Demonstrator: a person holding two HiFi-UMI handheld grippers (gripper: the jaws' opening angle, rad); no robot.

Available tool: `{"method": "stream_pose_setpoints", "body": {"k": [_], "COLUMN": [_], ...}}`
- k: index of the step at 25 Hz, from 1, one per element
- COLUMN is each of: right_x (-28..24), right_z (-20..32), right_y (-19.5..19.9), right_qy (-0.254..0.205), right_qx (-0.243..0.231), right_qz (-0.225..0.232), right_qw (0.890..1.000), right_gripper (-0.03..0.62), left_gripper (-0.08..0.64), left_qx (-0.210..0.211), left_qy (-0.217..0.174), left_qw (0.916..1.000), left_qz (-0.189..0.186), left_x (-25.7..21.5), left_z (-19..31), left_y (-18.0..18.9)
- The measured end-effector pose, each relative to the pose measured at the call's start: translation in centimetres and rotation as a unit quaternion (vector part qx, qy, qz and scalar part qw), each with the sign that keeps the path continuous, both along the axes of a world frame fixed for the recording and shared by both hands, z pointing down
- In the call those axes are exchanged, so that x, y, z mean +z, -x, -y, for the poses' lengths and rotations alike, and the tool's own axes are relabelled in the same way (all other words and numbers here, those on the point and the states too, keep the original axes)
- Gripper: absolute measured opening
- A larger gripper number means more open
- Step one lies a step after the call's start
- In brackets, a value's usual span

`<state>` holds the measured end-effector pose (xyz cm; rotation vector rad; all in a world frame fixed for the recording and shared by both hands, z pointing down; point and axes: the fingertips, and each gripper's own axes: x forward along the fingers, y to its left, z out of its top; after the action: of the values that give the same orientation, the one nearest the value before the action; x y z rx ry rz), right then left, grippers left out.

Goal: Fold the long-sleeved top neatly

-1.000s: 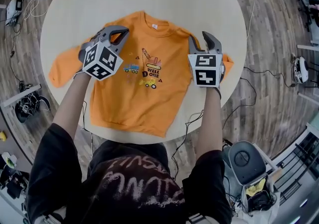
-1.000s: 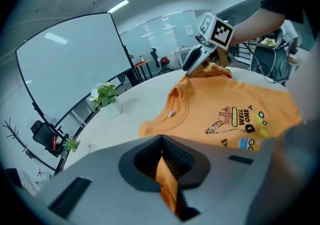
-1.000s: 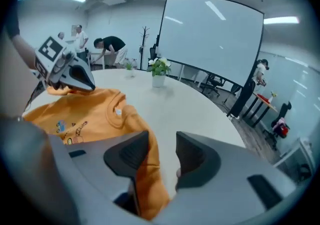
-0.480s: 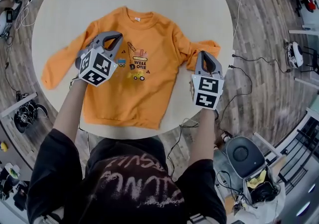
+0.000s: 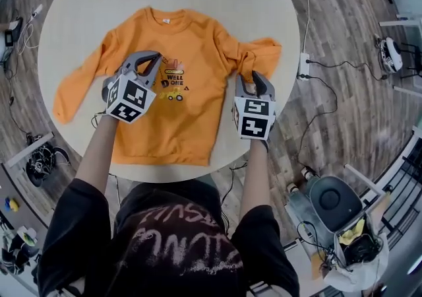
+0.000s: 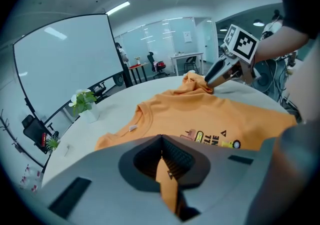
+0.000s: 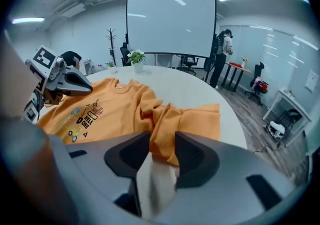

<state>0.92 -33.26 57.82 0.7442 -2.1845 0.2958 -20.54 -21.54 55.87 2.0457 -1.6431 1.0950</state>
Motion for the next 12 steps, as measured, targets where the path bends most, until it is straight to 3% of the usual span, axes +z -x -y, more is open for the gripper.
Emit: {"method": "stream_pose_setpoints", "body": {"k": [2,5,8,12], "right_x": [0.7,1.5,1.5,-0.3], "right_z": [0.0,0.6,1.9,3.2], "right_y": [0.6,0.9,0.3,-1.2], "right_qy": [0.004,0.001,-0.025,-0.047], "right_qx": [0.000,0.022,0.050,0.072], "right_qz": [-0.004,-0.016,-0.030,-0.023], "right_qw": [1.000,1.000,0.998,0.996], "right_gripper": [0.194,0.187,0.070,0.043], "left_gripper": [0.008,0.008,0.008,0.008], "left_qx": [0.006,0.011,0.012,0.012], "left_qy": [0.003,0.006,0.009,0.009], "left_qw": [1.0000,0.9999,0.9999,0.9999], "left_qz": [-0.001,0.001,0.003,0.003], "left_x": [0.1,0.1,0.1,0.0], "left_z": [-0.1,-0.5,-1.1,-1.7], "left_y": [-0.8,-1.2,-1.0,-0.5]}}
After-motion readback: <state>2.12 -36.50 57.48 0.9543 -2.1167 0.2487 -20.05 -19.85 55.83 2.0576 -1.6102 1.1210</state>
